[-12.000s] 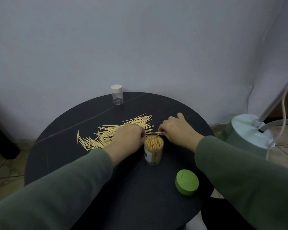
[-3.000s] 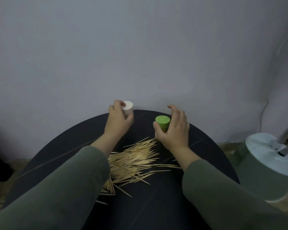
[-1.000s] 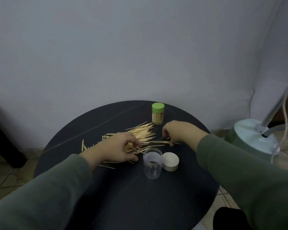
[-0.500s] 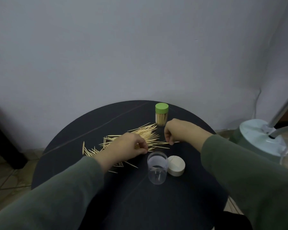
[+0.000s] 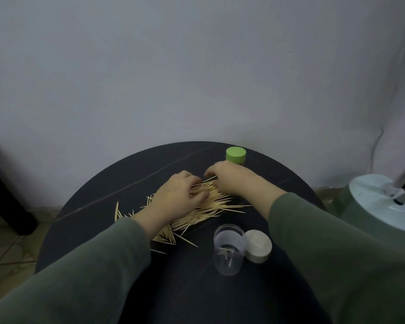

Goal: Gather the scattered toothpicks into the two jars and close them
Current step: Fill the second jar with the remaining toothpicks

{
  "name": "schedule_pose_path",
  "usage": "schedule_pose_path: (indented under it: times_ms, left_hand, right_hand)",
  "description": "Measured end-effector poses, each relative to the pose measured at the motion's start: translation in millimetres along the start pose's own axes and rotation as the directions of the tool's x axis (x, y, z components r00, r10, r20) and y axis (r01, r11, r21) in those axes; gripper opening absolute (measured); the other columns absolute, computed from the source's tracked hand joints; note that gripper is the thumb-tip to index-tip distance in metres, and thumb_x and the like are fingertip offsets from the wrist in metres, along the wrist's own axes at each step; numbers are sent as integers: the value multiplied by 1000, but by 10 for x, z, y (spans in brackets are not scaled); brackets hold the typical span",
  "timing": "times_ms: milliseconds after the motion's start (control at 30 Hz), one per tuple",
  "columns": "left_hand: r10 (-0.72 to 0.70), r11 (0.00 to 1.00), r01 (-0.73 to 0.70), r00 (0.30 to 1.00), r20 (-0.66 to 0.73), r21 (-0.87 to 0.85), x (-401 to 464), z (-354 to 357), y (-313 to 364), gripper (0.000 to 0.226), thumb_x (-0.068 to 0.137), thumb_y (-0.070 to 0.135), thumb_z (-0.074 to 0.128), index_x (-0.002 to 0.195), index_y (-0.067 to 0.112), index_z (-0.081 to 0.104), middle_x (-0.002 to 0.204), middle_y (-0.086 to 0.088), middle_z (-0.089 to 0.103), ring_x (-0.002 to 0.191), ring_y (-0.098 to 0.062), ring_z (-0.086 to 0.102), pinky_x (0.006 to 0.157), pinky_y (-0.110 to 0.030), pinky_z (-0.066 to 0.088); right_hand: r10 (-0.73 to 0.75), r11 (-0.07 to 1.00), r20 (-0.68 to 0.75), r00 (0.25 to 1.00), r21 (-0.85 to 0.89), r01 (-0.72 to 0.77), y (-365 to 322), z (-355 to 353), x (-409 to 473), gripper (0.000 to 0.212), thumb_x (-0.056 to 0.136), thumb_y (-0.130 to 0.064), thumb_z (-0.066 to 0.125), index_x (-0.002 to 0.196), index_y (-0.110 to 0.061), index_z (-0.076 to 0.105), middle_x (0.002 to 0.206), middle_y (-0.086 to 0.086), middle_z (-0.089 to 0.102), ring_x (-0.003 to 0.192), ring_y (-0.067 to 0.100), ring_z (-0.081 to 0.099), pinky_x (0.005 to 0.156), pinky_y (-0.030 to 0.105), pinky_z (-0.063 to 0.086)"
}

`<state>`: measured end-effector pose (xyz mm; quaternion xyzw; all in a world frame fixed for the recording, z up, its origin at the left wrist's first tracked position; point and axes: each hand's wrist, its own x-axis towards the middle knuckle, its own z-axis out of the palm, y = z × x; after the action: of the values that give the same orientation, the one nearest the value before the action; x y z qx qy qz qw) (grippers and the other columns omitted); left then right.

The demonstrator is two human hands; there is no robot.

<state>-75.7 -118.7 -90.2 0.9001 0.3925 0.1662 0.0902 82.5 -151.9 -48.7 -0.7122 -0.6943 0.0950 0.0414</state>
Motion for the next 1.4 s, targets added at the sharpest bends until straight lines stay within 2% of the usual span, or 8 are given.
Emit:
schedule_pose_path:
  times_ms: [67,133,233,367,667,900,1200,1400]
  left_hand:
    - [-22,998,18,997,71,64,-9,61,-18,65,90,62,45,141,23,44,139,2,44,125,-15,41,102,-32,41]
    - [-32,994,17,991,128,111,-29,100,-23,72,89,67,42,144,22,39,144,1,40,128,-17,37,105,-34,38]
    - [-19,991,-3,987,157,133,-36,100,-6,71,89,69,39,141,21,43,143,2,43,125,-17,38,104,-36,39]
    - [-19,993,-1,985,171,116,-32,57,-7,61,93,62,38,136,21,52,138,3,48,120,-15,40,101,-35,41]
    - [26,993,-40,991,130,109,-91,-47,-24,40,95,52,47,122,27,65,121,11,63,104,-10,45,89,-32,46]
    - [74,988,-94,985,157,121,-115,-59,52,42,90,51,56,126,30,60,123,11,61,110,-11,46,94,-33,45]
    - [130,943,-172,978,163,284,-131,-56,122,37,98,44,45,131,32,57,125,3,56,111,-17,48,90,-33,45]
    - [111,955,-140,986,125,260,-120,-36,115,34,98,43,46,126,31,62,122,4,59,110,-16,50,91,-34,46]
  right_hand:
    - [1,999,28,1000,-53,0,-48,70,92,54,95,-8,51,146,-21,38,148,7,42,132,25,45,103,37,45]
    - [28,992,72,997,-121,-19,-68,114,156,55,94,-6,50,147,-18,37,147,10,43,131,27,45,102,39,46]
    - [76,976,121,990,-212,-49,-47,140,197,46,93,-7,49,139,-12,47,138,12,51,121,27,54,97,38,50]
    - [84,969,128,988,-244,-51,-21,130,189,43,92,-7,52,135,-11,52,132,11,55,115,27,58,94,38,52]
    - [58,986,158,986,-166,-32,1,88,-18,38,96,-12,54,134,-17,56,129,5,59,113,23,58,96,38,51]
    - [22,987,170,985,-163,6,28,3,-189,31,93,-16,59,123,-15,64,117,3,66,103,18,62,90,32,53]
    - [-14,975,198,980,-216,57,11,-16,-223,34,95,-19,57,129,-16,61,123,2,64,109,19,60,96,34,50]
    - [-20,975,203,979,-211,64,33,-40,-228,29,96,-18,56,123,-12,64,115,4,67,100,18,62,89,30,51]
